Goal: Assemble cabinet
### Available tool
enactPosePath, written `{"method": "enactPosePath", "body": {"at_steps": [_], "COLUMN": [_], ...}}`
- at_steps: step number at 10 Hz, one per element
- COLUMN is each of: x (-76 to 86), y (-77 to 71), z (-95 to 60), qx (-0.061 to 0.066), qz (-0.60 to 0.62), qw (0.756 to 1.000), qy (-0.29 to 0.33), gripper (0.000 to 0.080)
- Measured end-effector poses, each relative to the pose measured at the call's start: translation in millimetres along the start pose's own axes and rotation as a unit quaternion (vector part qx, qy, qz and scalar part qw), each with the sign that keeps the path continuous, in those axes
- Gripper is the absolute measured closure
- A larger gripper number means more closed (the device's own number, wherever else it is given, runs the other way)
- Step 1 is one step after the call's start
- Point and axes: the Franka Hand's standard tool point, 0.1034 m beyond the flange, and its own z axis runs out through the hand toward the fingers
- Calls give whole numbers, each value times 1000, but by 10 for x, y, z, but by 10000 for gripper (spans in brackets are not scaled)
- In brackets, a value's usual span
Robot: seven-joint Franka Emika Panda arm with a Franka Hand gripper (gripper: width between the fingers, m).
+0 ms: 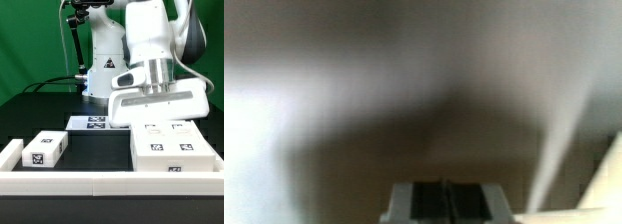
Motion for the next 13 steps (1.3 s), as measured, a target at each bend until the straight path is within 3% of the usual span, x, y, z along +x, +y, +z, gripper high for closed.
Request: {"method": "enactPosePath", "body": {"at_steps": [2,4,9,13], "x": [153,219,178,439], "y": [-73,-169,-158,-246], "z": [-284,-354,-336,-593], "qx": [11,23,23,41], "qz": [-3,-4,-5,-8], "qw": [999,997,996,991], "qy": [-37,-76,-80,-129], "gripper": [797,797,797,797]}}
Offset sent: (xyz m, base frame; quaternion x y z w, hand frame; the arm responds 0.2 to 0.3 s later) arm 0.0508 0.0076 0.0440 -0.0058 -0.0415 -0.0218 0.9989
